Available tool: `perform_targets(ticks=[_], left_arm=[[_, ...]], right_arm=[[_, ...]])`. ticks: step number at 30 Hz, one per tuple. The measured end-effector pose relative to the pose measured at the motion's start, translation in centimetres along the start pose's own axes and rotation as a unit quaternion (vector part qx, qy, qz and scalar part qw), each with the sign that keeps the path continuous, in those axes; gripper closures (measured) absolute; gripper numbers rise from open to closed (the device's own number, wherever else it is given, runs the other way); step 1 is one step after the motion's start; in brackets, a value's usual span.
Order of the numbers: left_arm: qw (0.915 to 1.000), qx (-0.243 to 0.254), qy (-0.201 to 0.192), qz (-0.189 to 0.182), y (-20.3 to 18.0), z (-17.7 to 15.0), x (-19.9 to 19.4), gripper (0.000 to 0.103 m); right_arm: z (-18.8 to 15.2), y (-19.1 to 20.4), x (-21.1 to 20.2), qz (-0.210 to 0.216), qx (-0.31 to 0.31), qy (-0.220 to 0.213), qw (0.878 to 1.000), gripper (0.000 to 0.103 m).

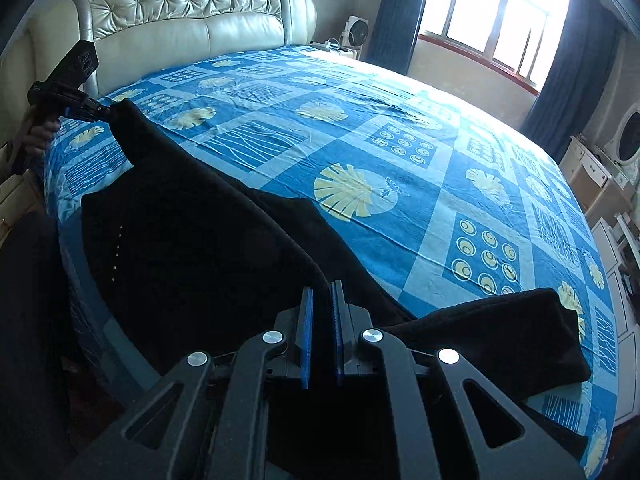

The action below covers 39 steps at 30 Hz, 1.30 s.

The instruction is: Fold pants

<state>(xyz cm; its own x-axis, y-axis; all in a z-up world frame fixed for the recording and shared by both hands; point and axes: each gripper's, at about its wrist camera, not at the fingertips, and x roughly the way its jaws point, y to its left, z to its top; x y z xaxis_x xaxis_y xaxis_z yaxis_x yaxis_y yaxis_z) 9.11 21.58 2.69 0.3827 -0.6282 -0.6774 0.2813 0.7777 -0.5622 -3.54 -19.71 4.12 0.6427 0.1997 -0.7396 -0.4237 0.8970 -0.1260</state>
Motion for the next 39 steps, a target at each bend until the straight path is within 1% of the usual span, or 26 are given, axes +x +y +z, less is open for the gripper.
perform_targets(ticks=[3, 8, 12, 13, 15, 17, 18, 19, 20, 22, 24, 26, 28, 29, 30, 32, 33, 34, 36, 38, 39], left_arm=[[0.9997, -0.018, 0.014, 0.002, 1.0, -2.2, 0.3, 0.093], [0.9988, -0.021, 0.040, 0.021, 0.9, -4.7, 0.9, 0.093], [0.9949, -0.002, 0.076, 0.066, 0.5, -6.2, 1.7, 0.093], [0.9935, 0.000, 0.083, 0.078, 0.6, -6.6, 1.9, 0.093], [0.9918, -0.005, 0.091, 0.089, 0.9, -7.4, 1.9, 0.093], [0.9915, -0.020, 0.092, 0.090, 1.4, -8.0, 1.4, 0.084], [0.9920, -0.031, 0.086, 0.087, 1.5, -8.3, 0.9, 0.074], [0.9926, -0.042, 0.079, 0.081, 1.7, -8.6, 0.4, 0.067], [0.9931, -0.054, 0.073, 0.074, 1.6, -8.9, -0.1, 0.063], [0.9934, -0.084, 0.058, 0.053, 1.6, -9.3, -0.8, 0.062], [0.9918, -0.117, 0.042, 0.029, 1.5, -9.7, -1.0, 0.057], [0.9889, -0.143, 0.036, 0.019, 1.2, -10.0, -0.5, 0.054], [0.9866, -0.158, 0.036, 0.021, 0.9, -10.2, 0.4, 0.054], [0.9858, -0.162, 0.035, 0.027, 0.8, -10.2, 0.9, 0.054], [0.9850, -0.165, 0.032, 0.037, 0.7, -10.1, 1.3, 0.054], [0.9833, -0.175, 0.025, 0.041, 0.7, -10.0, 1.9, 0.054], [0.9815, -0.186, 0.023, 0.041, 0.7, -9.9, 2.0, 0.054], [0.9797, -0.196, 0.020, 0.038, 0.8, -9.8, 2.1, 0.054], [0.9774, -0.208, 0.013, 0.032, 0.9, -9.7, 2.1, 0.052], [0.9755, -0.217, 0.007, 0.038, 0.7, -9.9, 1.8, 0.052], [0.9746, -0.221, 0.005, 0.039, 0.6, -10.0, 1.6, 0.052]], right_arm=[[-2.2, 1.9, 0.8, -0.005, -0.013, 0.020, 1.000, 0.094], [-5.5, 4.2, 2.1, -0.011, -0.032, 0.050, 0.998, 0.095], [-6.9, 4.3, 2.9, -0.008, -0.025, 0.065, 0.997, 0.094], [-7.1, 4.2, 2.9, -0.007, -0.018, 0.065, 0.998, 0.092], [-7.2, 3.9, 2.7, 0.000, 0.000, 0.064, 0.998, 0.088], [-7.4, 3.4, 2.2, 0.007, 0.020, 0.066, 0.998, 0.072], [-7.5, 3.1, 1.8, 0.009, 0.033, 0.064, 0.997, 0.068], [-7.6, 2.6, 1.3, 0.013, 0.050, 0.061, 0.997, 0.061], [-7.6, 2.1, 0.9, 0.018, 0.071, 0.059, 0.996, 0.056], [-7.9, 0.6, 0.1, 0.043, 0.130, 0.050, 0.989, 0.055], [-8.1, -0.8, -0.4, 0.084, 0.204, 0.037, 0.975, 0.055], [-8.3, -1.8, -0.6, 0.130, 0.271, 0.023, 0.953, 0.055], [-8.6, -2.2, -0.3, 0.173, 0.333, 0.017, 0.927, 0.055], [-8.7, -2.0, 0.1, 0.192, 0.361, 0.017, 0.913, 0.054], [-8.9, -1.9, 0.6, 0.210, 0.386, 0.019, 0.898, 0.054], [-9.0, -1.3, 1.7, 0.244, 0.424, 0.024, 0.872, 0.054], [-9.0, -0.8, 2.0, 0.252, 0.437, 0.026, 0.863, 0.054], [-9.0, -0.2, 2.3, 0.254, 0.442, 0.028, 0.860, 0.054], [-8.6, 0.9, 2.9, 0.258, 0.445, 0.031, 0.857, 0.054], [-8.5, 1.7, 3.3, 0.271, 0.458, 0.031, 0.846, 0.053], [-8.4, 2.1, 3.7, 0.278, 0.466, 0.034, 0.840, 0.051]])
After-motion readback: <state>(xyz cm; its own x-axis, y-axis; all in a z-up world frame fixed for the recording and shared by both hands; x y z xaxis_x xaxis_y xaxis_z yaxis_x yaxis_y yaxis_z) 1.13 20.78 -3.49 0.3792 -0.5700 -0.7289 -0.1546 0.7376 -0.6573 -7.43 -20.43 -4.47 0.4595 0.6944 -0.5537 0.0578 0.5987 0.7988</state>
